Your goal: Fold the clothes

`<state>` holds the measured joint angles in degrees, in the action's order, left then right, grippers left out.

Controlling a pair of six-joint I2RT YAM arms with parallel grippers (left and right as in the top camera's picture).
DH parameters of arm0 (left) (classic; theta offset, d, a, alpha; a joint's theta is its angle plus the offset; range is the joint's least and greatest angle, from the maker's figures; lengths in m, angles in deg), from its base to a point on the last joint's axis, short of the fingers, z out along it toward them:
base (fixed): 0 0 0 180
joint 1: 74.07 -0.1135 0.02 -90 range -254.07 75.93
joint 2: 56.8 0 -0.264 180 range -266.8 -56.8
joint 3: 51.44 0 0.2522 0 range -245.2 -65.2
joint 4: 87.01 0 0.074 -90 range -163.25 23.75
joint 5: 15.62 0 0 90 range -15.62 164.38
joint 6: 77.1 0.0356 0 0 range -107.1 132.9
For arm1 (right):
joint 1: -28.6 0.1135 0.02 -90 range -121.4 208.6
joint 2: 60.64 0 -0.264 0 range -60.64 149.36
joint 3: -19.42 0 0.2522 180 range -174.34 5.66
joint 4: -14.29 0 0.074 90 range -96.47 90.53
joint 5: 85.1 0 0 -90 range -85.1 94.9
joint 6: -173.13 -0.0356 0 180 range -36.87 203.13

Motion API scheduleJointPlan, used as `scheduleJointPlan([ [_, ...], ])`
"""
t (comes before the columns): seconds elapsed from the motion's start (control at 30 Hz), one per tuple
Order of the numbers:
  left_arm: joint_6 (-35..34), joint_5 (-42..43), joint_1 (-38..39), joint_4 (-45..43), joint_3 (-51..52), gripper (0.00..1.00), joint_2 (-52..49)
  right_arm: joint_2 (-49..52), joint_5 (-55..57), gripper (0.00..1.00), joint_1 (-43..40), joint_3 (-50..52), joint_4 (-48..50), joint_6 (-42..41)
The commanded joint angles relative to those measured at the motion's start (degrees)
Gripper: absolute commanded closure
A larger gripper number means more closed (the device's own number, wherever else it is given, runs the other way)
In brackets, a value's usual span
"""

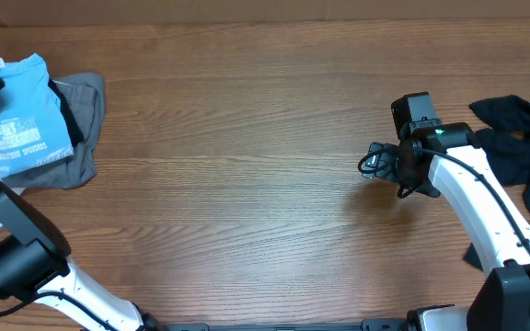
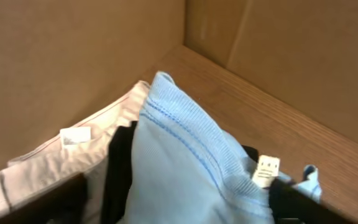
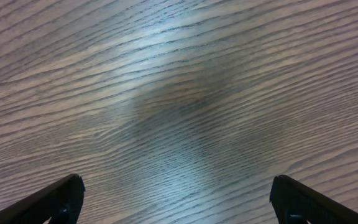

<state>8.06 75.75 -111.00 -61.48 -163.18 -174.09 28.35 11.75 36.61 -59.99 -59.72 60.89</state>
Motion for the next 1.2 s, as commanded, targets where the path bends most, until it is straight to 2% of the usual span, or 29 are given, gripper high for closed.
scheduleJointPlan([
  [0.0, -4.6, -1.8, -1.9, 0.3, -1.5, 0.00, 1.2, -0.8, 0.4, 0.00, 0.1, -1.2, -0.2, -0.3],
  [0.1, -7.2, -1.8, -3.2, 0.0, -2.0, 0.00, 4.1, -0.8, 0.4, 0.00, 0.1, -1.2, -0.2, -0.3],
  [0.33, -7.0, -1.1, -2.3, 1.0, -2.9, 0.00, 12.0, -0.8, 0.4, 0.00, 0.1, -1.2, 0.2, -0.3],
  [0.47, -6.6, 1.7, 1.2, 5.7, -2.9, 0.00, 16.0, -0.8, -2.4, 0.00, 0.1, -1.2, 1.0, -0.3],
  [0.57, -2.6, 1.6, 6.3, 10.0, -2.9, 0.00, 17.4, -0.8, -5.8, 0.00, 0.1, -1.2, 3.5, -0.3],
  [0.73, 1.0, 0.7, 18.8, 24.0, -2.9, 0.00, 17.2, -0.8, -13.5, 0.00, 0.1, -1.2, 10.9, -0.3],
  [0.93, 1.0, -0.5, 31.2, 46.7, -2.9, 0.00, 16.2, -0.8, -13.4, 0.00, 0.0, -1.2, 20.4, 0.8],
  [1.03, 1.1, -0.6, 35.7, 56.6, -2.9, 0.00, 16.2, -0.8, -13.5, 0.00, 0.0, -1.2, 22.6, 6.7],
  [1.17, 1.0, -0.7, 39.0, 69.0, -2.9, 0.00, 16.2, -1.7, -13.6, 0.00, 0.0, -2.3, 19.3, 7.5],
])
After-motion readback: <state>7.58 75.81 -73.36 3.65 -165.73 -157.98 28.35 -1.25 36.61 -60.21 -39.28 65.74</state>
